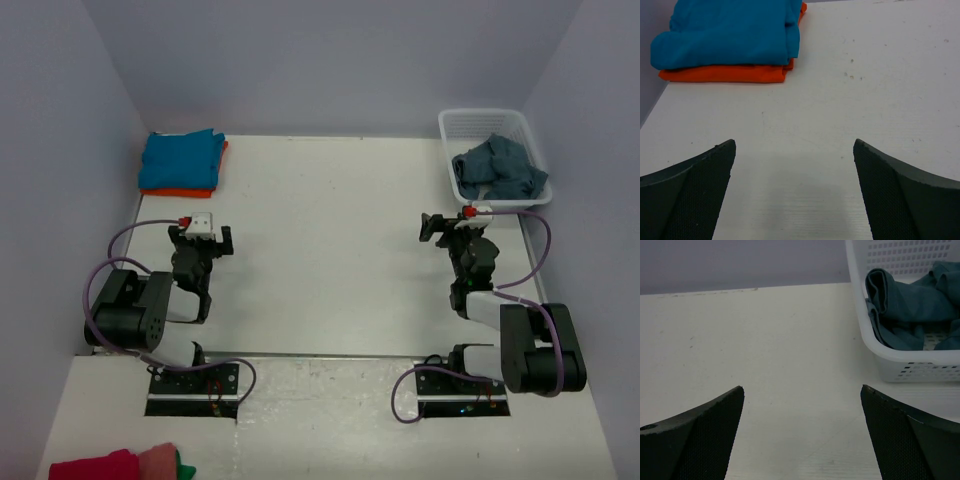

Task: Fold and stack the t-shirts
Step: Grab crumpled tshirt from bin with the right arm

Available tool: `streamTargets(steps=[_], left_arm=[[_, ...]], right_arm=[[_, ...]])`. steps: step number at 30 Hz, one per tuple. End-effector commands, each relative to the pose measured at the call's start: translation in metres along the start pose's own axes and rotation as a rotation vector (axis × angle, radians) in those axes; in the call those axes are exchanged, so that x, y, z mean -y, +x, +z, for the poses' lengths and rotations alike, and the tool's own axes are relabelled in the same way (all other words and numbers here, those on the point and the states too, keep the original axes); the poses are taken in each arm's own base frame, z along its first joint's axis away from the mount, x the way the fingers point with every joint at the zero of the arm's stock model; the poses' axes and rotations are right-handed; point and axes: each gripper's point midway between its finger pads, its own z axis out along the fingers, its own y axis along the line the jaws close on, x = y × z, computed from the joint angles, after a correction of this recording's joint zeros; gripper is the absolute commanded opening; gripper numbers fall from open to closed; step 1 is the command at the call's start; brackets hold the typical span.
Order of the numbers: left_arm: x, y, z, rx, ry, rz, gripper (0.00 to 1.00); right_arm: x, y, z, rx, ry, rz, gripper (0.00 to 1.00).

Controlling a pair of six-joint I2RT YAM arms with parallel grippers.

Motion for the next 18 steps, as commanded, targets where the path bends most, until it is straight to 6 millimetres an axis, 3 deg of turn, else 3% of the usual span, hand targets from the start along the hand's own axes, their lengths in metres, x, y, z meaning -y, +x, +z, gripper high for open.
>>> streamTargets(steps=[1,10,12,13,14,16,17,18], left_arm=[[-0.003,-0.02,0.005,0.07,-0.008,-0.018,1.0],[-0.01,-0.029,0.009,0.069,-0.054,-0.038,1.0],[-0.011,-0.033,0.02,0.025,-0.068,-0.029,1.0],[-0.022,-0.025,0.021,-0.048,-0.14,-0.02,1.0],[-0.029,-0.044,0.028,-0.025,-0.202,-0.043,1.0],[-0.037,-0.071,0.032,-0.005,-0.294,-0.145,1.0],[-0.038,-0.083,0.033,0.005,-0.302,-0.167,1.0],[-0.038,-0.105,0.032,0.045,-0.302,-0.207,1.0]], right_arm=[[-0.003,-0.012,0.003,0.042,-0.019,-0.024,0.99],[-0.003,-0.012,0.003,0.045,-0.019,-0.028,0.99],[0.0,-0.018,0.004,0.046,0.023,-0.034,0.99],[0.001,-0.028,0.006,0.062,0.052,-0.035,0.99],[0.001,-0.019,0.005,-0.004,0.078,-0.034,0.99],[0.0,-0.058,0.01,0.034,0.127,-0.021,0.99],[0.002,-0.051,0.007,-0.038,0.156,0.014,0.99],[0.001,-0.068,0.004,-0.035,0.16,0.023,0.99]])
